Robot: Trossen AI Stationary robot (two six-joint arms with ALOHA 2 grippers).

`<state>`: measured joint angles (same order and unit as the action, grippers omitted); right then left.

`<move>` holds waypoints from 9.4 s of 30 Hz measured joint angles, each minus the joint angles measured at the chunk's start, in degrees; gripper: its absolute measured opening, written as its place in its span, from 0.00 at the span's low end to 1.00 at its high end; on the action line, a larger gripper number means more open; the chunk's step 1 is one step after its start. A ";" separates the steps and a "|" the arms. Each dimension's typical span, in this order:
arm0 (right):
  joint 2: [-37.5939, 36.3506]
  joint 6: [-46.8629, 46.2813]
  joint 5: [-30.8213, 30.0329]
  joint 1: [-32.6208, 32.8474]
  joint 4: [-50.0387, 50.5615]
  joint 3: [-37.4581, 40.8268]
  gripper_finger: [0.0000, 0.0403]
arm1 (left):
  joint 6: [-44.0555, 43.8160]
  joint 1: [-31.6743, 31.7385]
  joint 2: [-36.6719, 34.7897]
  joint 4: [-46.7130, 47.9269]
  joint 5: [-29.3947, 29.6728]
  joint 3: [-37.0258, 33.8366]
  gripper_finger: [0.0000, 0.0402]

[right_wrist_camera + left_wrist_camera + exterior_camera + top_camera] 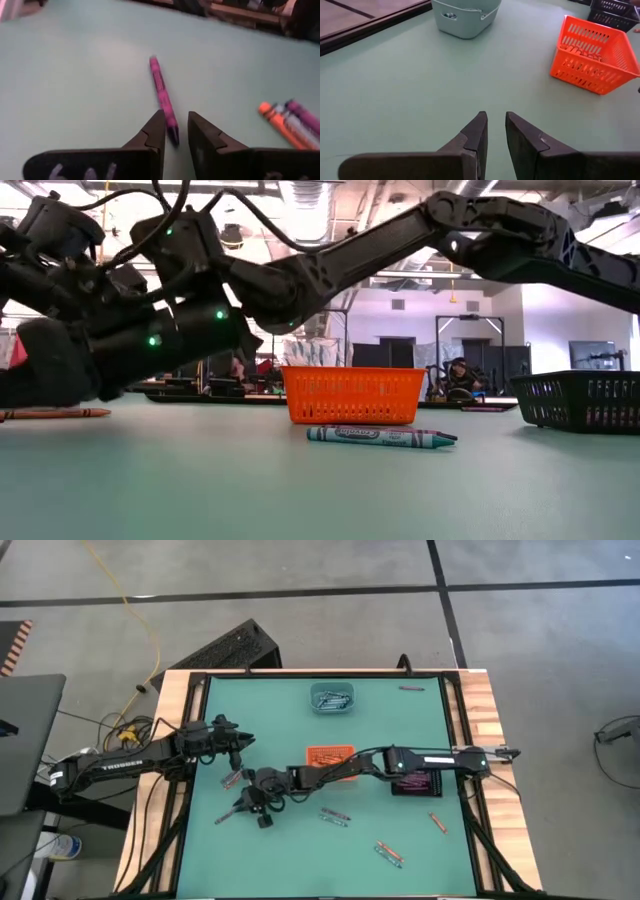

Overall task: Sort crayons
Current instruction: Put the violet crayon into the black bin, then put the orange crayon into the orange bin, then put the green crayon into the blue bin

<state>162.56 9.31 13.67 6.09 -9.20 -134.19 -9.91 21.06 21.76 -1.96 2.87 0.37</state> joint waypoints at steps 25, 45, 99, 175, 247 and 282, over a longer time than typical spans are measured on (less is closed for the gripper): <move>-1.53 3.93 7.00 -0.98 9.89 0.14 0.01 | 0.02 0.00 -0.02 -0.01 -0.02 -0.01 0.14; -32.99 14.36 -1.41 -0.75 75.25 0.55 0.00 | 0.02 -0.01 -0.02 -0.02 -0.04 0.00 0.14; -102.05 -55.74 -16.25 15.87 78.82 83.15 0.19 | 0.04 -0.01 -0.02 -0.01 -0.02 -0.01 0.14; -86.21 -104.88 -6.06 34.17 54.18 93.20 0.13 | 0.02 -0.02 -0.02 0.00 -0.01 0.00 0.14; -71.26 -13.41 -27.93 2.98 38.49 61.44 0.01 | 0.02 -0.02 -0.02 -0.02 -0.02 -0.01 0.14; -63.29 -30.26 -11.52 1.52 43.63 61.40 0.18 | 0.02 -0.02 -0.02 -0.02 -0.02 -0.01 0.14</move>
<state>99.28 -20.95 2.15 7.60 34.43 -72.79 -9.89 21.04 21.74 -1.98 2.85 0.36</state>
